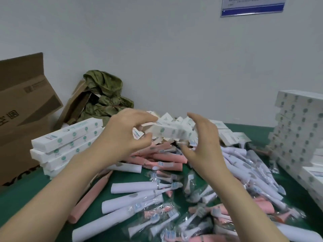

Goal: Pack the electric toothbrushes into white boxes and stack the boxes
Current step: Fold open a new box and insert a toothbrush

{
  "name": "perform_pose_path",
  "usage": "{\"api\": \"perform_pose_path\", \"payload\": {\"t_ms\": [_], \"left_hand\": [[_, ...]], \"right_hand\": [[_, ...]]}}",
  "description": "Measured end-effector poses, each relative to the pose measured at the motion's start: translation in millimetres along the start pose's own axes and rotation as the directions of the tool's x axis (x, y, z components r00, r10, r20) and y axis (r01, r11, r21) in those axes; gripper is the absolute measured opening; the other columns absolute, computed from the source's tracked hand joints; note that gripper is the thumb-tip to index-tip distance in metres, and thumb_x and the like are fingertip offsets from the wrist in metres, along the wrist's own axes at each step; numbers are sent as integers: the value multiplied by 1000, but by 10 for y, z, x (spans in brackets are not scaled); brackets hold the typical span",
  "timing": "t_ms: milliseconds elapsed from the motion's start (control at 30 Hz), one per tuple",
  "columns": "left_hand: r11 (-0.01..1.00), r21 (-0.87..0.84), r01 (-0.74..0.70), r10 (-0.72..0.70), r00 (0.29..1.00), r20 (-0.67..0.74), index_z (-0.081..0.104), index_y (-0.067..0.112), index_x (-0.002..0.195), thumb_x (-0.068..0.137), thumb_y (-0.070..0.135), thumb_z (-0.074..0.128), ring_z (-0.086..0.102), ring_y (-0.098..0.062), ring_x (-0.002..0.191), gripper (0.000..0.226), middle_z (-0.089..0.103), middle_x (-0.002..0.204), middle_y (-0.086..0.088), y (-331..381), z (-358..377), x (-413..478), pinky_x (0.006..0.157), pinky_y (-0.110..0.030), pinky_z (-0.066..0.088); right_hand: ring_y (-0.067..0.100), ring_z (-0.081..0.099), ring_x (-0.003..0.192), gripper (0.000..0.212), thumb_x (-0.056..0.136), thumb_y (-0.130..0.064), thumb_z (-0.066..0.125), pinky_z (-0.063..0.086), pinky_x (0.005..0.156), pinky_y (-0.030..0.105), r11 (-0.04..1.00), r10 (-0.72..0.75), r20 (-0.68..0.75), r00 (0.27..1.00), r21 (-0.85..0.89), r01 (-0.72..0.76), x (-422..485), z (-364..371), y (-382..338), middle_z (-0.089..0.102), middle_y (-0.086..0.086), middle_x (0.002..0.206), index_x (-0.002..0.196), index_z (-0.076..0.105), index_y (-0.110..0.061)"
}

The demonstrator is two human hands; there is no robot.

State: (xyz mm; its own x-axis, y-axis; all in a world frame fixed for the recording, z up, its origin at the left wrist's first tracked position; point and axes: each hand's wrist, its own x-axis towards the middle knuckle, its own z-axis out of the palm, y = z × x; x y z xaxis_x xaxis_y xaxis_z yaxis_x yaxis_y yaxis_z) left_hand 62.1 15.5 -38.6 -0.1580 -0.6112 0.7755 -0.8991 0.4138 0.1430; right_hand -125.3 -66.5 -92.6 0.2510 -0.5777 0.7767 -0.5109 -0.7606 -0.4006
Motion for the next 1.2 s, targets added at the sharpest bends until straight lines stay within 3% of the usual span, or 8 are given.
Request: {"api": "perform_pose_path", "payload": {"t_ms": [267, 367, 500, 700, 833, 967, 1067, 1200], "left_hand": [[972, -11, -235, 234, 970, -67, 72, 9, 102, 78, 27, 60, 61, -17, 96, 32, 68, 103, 0, 126, -67, 93, 91, -28, 46], [982, -167, -84, 55, 984, -169, 52, 18, 127, 75, 19, 68, 49, -5, 117, 54, 51, 127, 6, 102, 57, 57, 103, -16, 33], [702, -697, 145, -304, 946, -110, 45, 25, 116, 72, 17, 73, 53, -10, 120, 53, 53, 121, 7, 162, 218, 2, 107, -33, 39], [634, -773, 13, -250, 950, -189, 45, 29, 117, 71, 22, 74, 59, -14, 109, 55, 59, 112, 6, 219, 327, -4, 95, -33, 47], [623, -782, -20, -270, 933, -239, 49, 29, 109, 76, 22, 64, 60, -2, 96, 36, 63, 104, 15, 294, 387, 4, 81, -20, 48], [638, -770, 29, -327, 915, -236, 53, 26, 104, 76, 29, 55, 59, -3, 90, 28, 62, 99, 13, 300, 384, 5, 81, -23, 49], [691, -719, 74, -327, 919, -219, 52, 26, 104, 78, 28, 55, 56, -4, 85, 25, 60, 97, 15, 301, 362, 17, 79, -22, 47], [850, -518, 93, -214, 961, -177, 55, 31, 103, 79, 24, 61, 53, -4, 78, 25, 62, 94, 19, 387, 407, 19, 74, -16, 40]], "right_hand": [[20, 49, 115, 54, 83, -19, 67, 37, 92, 26, 994, -59, 214, 975, 101, 38, 230, 167, -295, 57, 3, 124, 134, 49, -17], [14, 57, 95, 35, 86, -20, 64, 47, 82, 31, 983, 18, 156, 988, 178, -46, 216, 181, -322, 63, -3, 106, 121, 57, -21], [2, 55, 70, 13, 86, -27, 63, 41, 60, 14, 946, 75, 23, 997, 316, -78, 125, 140, -403, 56, -16, 72, 92, 53, -33], [-3, 51, 59, 15, 87, -28, 63, 33, 54, 13, 960, 65, 15, 998, 271, -67, 14, 72, -506, 54, -21, 67, 90, 52, -36], [16, 60, 77, 35, 87, -30, 65, 38, 59, 27, 999, -20, 38, 999, -27, 21, -26, 52, -538, 68, -4, 87, 121, 59, -22], [6, 62, 100, 52, 80, -16, 72, 49, 81, 17, 952, 22, 285, 958, 288, -107, -27, -35, -509, 67, -12, 106, 127, 56, -29], [2, 60, 107, 46, 86, 4, 53, 47, 97, 21, 786, 133, 179, 975, 580, -214, 15, -151, -479, 65, -10, 112, 124, 60, -21], [3, 63, 102, 24, 92, -27, 45, 49, 95, 27, 581, 244, 166, 955, 764, -281, 160, -289, -591, 70, -10, 101, 100, 67, -29]]}}
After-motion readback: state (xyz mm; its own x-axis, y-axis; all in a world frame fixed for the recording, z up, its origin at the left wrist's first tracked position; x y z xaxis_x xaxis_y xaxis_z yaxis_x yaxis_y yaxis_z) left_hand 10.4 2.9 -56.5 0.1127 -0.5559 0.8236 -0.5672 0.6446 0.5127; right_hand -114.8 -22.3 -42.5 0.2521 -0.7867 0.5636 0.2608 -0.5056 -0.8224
